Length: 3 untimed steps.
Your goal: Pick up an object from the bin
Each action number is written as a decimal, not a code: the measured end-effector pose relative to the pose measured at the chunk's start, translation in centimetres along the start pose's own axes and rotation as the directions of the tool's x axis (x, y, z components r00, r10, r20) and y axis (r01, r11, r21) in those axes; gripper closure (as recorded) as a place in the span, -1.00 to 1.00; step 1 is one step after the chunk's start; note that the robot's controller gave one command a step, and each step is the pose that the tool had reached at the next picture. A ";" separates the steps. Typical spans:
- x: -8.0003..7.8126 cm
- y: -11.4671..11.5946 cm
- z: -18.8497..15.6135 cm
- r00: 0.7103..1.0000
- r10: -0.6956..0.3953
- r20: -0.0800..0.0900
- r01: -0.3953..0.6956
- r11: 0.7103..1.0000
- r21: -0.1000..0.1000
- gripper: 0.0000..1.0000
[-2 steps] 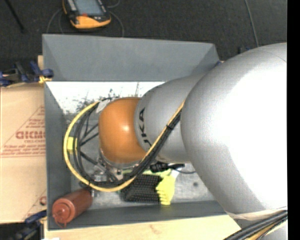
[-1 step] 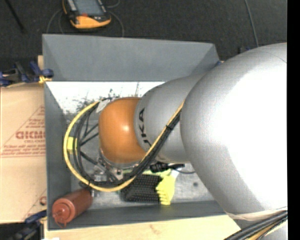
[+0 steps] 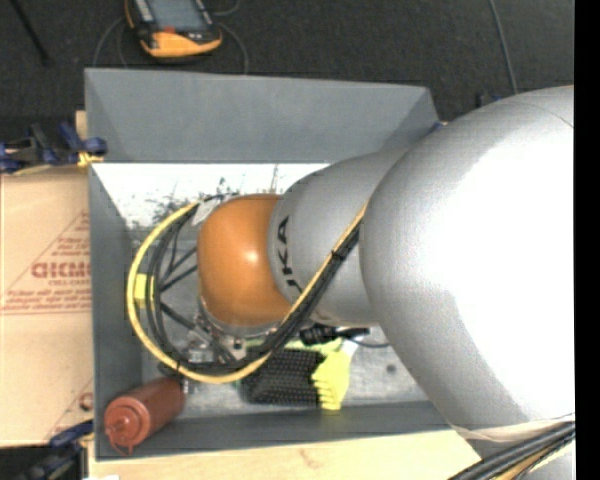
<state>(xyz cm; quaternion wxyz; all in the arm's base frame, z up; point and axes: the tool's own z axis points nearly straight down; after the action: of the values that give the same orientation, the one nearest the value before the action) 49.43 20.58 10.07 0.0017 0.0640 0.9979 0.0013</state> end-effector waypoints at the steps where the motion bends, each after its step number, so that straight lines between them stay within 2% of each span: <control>1: 0.0 0.0 0.0 1.000 0.001 0.000 -0.001 1.000 0.000 1.00; 3: 0.0 0.0 0.0 1.000 0.002 0.000 -0.002 1.000 0.000 1.00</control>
Offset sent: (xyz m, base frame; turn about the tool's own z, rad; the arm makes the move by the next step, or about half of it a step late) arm 0.0000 0.0000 0.0000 0.0000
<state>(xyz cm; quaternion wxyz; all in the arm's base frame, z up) 49.44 20.58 10.07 0.0018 0.0651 0.9979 0.0013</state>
